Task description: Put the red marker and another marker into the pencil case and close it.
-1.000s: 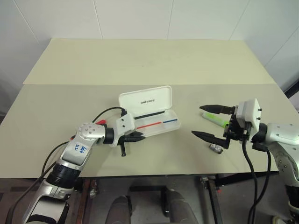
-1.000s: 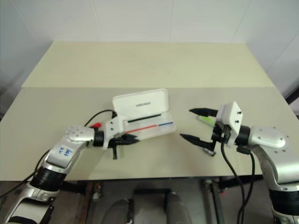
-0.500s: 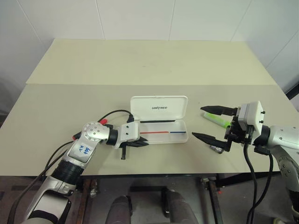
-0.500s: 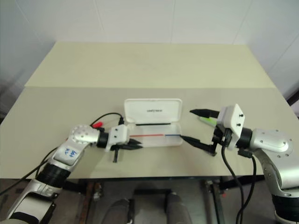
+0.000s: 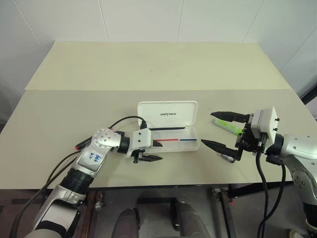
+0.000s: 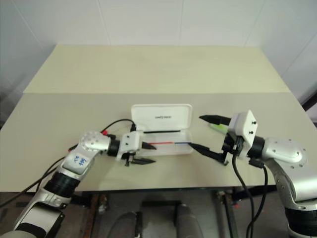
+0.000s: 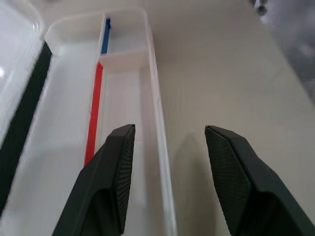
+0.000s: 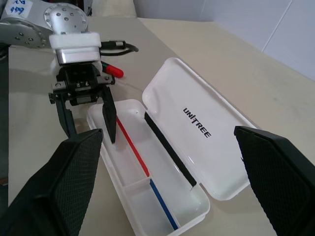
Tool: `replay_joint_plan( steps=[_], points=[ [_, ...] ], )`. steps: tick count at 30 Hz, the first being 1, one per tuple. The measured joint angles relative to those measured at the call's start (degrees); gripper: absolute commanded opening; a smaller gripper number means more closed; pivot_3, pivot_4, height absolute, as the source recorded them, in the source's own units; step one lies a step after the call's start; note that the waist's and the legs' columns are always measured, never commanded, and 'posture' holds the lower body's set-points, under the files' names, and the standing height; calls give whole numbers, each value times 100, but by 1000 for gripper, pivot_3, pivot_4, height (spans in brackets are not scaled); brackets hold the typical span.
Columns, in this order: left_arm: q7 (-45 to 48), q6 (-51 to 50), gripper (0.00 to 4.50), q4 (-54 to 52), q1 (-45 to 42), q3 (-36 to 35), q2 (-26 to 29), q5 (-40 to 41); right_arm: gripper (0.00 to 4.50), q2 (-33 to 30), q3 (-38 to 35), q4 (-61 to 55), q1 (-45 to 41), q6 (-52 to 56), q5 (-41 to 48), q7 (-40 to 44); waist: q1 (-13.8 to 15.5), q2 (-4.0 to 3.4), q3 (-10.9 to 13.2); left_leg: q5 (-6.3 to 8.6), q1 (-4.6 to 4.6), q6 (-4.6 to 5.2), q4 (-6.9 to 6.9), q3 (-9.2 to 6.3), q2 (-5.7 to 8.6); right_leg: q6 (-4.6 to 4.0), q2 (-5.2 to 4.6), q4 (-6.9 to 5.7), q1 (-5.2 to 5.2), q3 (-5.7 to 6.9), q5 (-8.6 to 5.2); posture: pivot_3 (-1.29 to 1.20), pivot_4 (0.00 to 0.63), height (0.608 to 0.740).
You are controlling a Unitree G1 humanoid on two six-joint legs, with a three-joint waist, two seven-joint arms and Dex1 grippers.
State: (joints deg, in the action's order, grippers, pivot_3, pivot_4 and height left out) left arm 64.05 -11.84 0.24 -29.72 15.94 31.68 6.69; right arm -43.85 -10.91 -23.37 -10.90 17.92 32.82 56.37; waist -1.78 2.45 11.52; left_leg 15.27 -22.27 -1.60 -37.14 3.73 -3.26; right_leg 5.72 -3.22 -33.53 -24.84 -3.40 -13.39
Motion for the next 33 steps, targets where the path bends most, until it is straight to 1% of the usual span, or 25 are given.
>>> replay_joint_plan(
  steps=[7, 8, 9, 11, 13, 14, 17, 20, 23, 26, 30, 33],
  points=[
    [31, -609, 2414, -982, 504, -726, 493, 664, 4500, 144, 206, 110, -157, -18, -6, 25, -7, 0, 0, 0, 0, 0, -7, 1, -1, -1, -1, 4, 3, 0, -1, 0, 150, 740],
    [21, -684, 2775, -1165, 689, -961, 540, 868, 4500, 155, 223, 115, -197, -31, -4, 47, -24, 0, 0, 0, 1, -1, -5, 3, -3, -1, -1, 4, 3, -1, -1, 0, 150, 740],
    [3, -744, 3002, -1295, 828, -1173, 570, 1027, 4500, 160, 239, 129, -212, -35, -5, 64, -27, 0, 0, 1, 1, -1, -4, 3, -4, -3, -1, 3, 2, 0, -2, 0, 150, 740],
    [-28, -840, 3597, -1557, 1113, -1580, 697, 1332, 4500, 189, 334, 142, -262, -38, -3, 101, -36, 0, 0, 1, 2, -1, 0, 2, -9, -6, 2, 1, 0, 2, -4, 0, 150, 740],
    [-149, -887, 4328, -1785, 1393, -1939, 769, 1496, 4500, 225, 417, 174, -330, -38, -4, 143, -31, -1, 0, 1, 4, -1, 2, 2, -9, -8, 2, 1, -1, 3, -4, 0, 150, 740],
    [-233, -885, 4459, -1834, 1502, -2060, 768, 1552, 4500, 248, 428, 183, -365, -39, -3, 156, -31, -1, 0, 1, 4, -1, 1, 2, -9, -7, 2, 1, 0, 3, -4, 0, 150, 740],
    [-684, -810, 4459, -1951, 1876, -2531, 672, 1578, 4500, 331, 504, 234, -500, -40, -3, 192, -31, 0, 0, 1, 4, -2, -4, 2, -9, -7, 0, 3, 2, 3, -4, 0, 150, 740],
    [-1146, -671, 4459, -1848, 2120, -3069, 548, 1585, 4500, 448, 660, 246, -673, -27, 24, 219, -40, 0, 0, 2, 5, -3, -3, 3, -10, -7, 1, 4, 1, 3, -4, 0, 150, 740],
    [-1368, -669, 4459, -1705, 2175, -3317, 542, 1619, 4500, 457, 696, 244, -805, -2, 58, 247, -37, 0, 0, 2, 4, -4, -1, 3, -11, -8, 1, 6, 0, 5, -4, 0, 150, 740],
    [-1400, -551, 4459, -1511, 2240, -3505, 575, 1664, 4500, 473, 819, 235, -920, 49, 107, 277, -23, -1, 0, 7, 4, -12, 2, 5, -11, -9, 0, 11, 1, 5, -5, 0, 150, 740],
    [-1206, -220, 4459, -761, 2486, -3804, 885, 1642, 4500, 477, 828, 217, -921, 103, 126, 304, -43, 0, 0, 12, -5, -21, 7, 14, -21, -16, 3, 5, -21, 5, -9, 0, 150, 740],
    [-1008, 31, 4459, -337, 2545, -3859, 1121, 1611, 4500, 478, 830, 215, -922, 118, 127, 303, -36, 0, 0, 15, -11, -26, 10, 16, -27, -23, 5, 0, -33, 6, -13, 0, 150, 740]
  ],
)
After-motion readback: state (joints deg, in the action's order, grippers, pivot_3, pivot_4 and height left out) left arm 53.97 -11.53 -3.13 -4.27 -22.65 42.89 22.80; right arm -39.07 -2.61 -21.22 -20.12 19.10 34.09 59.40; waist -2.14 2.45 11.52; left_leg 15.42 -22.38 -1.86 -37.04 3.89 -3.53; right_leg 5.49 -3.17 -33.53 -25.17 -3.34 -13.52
